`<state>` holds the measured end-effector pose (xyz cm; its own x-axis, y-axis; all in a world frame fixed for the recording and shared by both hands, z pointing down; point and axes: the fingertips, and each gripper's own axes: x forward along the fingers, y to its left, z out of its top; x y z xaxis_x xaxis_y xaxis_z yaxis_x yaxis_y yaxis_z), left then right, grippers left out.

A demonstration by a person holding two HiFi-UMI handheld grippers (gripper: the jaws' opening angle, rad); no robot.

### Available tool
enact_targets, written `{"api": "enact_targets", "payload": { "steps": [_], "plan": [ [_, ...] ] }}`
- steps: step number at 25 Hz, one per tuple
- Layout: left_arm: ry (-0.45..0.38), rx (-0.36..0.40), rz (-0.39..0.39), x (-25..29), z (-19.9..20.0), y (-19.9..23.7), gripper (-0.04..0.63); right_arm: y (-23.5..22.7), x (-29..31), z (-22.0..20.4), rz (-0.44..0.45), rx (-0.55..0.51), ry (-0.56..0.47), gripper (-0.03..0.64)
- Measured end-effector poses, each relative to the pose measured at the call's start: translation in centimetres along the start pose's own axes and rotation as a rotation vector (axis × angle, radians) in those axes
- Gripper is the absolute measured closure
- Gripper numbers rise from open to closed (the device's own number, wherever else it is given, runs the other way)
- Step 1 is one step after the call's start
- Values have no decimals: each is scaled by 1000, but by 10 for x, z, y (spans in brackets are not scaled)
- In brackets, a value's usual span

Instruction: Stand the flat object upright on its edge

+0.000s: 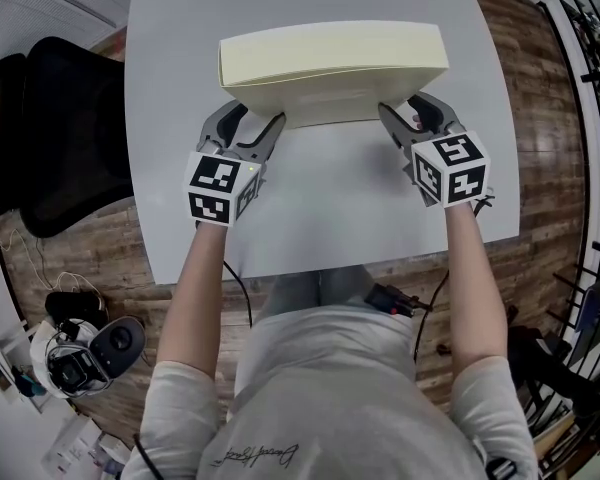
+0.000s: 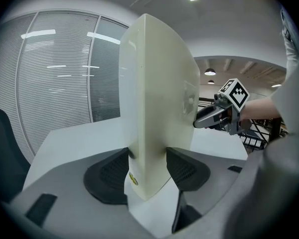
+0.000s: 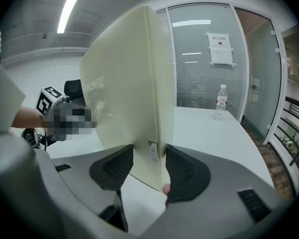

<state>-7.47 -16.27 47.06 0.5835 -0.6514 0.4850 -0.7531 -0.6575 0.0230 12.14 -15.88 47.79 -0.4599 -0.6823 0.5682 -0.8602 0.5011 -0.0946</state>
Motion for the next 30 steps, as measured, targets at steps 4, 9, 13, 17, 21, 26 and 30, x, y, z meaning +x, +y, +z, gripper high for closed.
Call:
{"api": "enact_targets", "payload": {
  "steps": [4, 9, 13, 17, 21, 26, 30],
  "plan": [
    [9, 12, 4, 0, -1, 1, 345, 0, 1, 0, -4, -5, -3, 397],
    [16, 20, 6, 0, -2, 0, 337, 0, 1, -1, -8, -8, -5, 396],
    [19, 15, 8, 0, -2, 0, 333, 0, 0, -1, -12, 2, -7, 394],
    [11, 4, 13, 1, -1, 2, 333, 0, 1, -1, -11, 3, -7, 393],
    [10, 3, 14, 3, 1, 1, 333, -2, 1, 0, -14, 5, -13, 391],
    [14, -2, 15, 4, 0, 2, 333, -4, 2, 0, -16, 5, -15, 390],
    [4, -6, 17, 3, 1, 3, 328, -3, 2, 1, -23, 1, -16, 388]
  ]
}}
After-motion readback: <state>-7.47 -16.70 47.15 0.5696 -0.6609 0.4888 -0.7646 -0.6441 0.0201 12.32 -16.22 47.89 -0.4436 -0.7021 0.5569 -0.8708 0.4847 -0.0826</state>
